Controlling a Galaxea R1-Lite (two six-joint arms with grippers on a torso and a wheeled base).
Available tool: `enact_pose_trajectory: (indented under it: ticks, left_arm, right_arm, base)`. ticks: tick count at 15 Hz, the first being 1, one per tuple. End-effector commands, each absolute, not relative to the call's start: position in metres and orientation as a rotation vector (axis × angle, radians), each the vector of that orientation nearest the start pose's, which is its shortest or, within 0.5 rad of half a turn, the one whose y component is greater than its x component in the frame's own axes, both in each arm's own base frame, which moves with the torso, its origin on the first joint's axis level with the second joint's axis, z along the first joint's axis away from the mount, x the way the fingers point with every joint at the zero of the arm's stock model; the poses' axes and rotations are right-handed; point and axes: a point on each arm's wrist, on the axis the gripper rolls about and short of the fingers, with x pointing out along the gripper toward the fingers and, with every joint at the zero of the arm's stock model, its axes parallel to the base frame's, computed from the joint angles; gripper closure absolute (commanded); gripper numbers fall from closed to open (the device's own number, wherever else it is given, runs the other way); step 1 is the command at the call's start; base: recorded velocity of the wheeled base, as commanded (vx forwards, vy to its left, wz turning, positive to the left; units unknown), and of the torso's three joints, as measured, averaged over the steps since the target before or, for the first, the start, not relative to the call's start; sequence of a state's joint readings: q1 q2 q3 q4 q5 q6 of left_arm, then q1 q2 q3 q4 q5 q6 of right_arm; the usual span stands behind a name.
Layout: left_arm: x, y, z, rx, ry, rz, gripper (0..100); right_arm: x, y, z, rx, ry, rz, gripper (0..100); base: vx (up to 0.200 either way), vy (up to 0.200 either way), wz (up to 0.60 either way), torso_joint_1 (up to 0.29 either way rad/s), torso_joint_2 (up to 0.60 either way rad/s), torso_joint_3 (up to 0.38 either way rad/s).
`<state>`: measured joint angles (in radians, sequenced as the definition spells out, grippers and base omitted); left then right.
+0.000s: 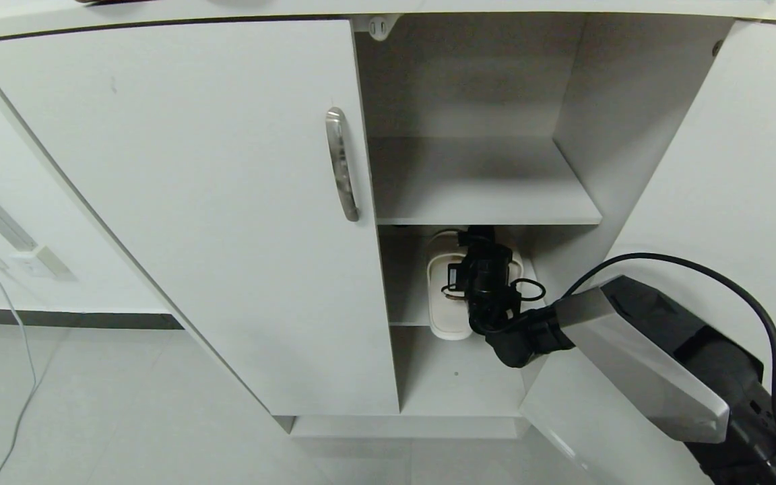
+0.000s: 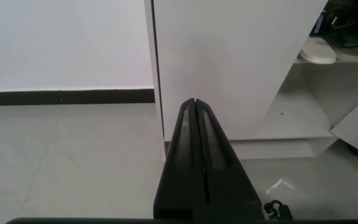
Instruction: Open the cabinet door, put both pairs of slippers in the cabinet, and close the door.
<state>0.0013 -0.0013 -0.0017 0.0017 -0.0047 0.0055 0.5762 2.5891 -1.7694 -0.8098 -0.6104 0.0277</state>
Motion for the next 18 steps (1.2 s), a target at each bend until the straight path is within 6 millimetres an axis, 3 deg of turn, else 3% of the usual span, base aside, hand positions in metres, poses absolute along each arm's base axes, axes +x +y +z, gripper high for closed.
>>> enact_pose_trajectory:
  ticks: [1,6,7,11,13,18]
  left_arm:
    - [-0.023,0.000,0.076,0.006,0.000,-0.003,100]
    - [-0.023,0.000,0.076,0.005,0.000,-0.003,100]
    - [-0.023,0.000,0.076,0.005,0.000,-0.003,100]
    - [-0.023,0.000,0.076,0.005,0.000,-0.003,100]
    - [-0.023,0.000,0.076,0.005,0.000,-0.003,100]
    - [-0.023,0.000,0.076,0.008,0.000,-0.005,100]
  right_arm:
    - [0.452,0.277,0.077,0.022,0.008,-0.038,100]
    - [0.453,0.277,0.072,0.019,0.015,-0.039,100]
    - [0.453,0.277,0.072,0.020,0.015,-0.040,0]
    - [0.435,0.272,0.079,0.009,0.026,-0.031,0]
    - [0.412,0.270,0.092,0.009,0.026,-0.016,0]
    - [0.313,0.247,0.115,-0.012,0.053,0.070,0]
  base:
    - [0.000,0.000,0.00,0.000,0.00,0.000]
    - [0.000,0.000,0.00,0.000,0.00,0.000]
    - [0.000,0.000,0.00,0.000,0.00,0.000]
    - [0.000,0.000,0.00,0.000,0.00,0.000]
    - [0.000,0.000,0.00,0.000,0.00,0.000]
    - [0.000,0.000,0.00,0.000,0.00,0.000]
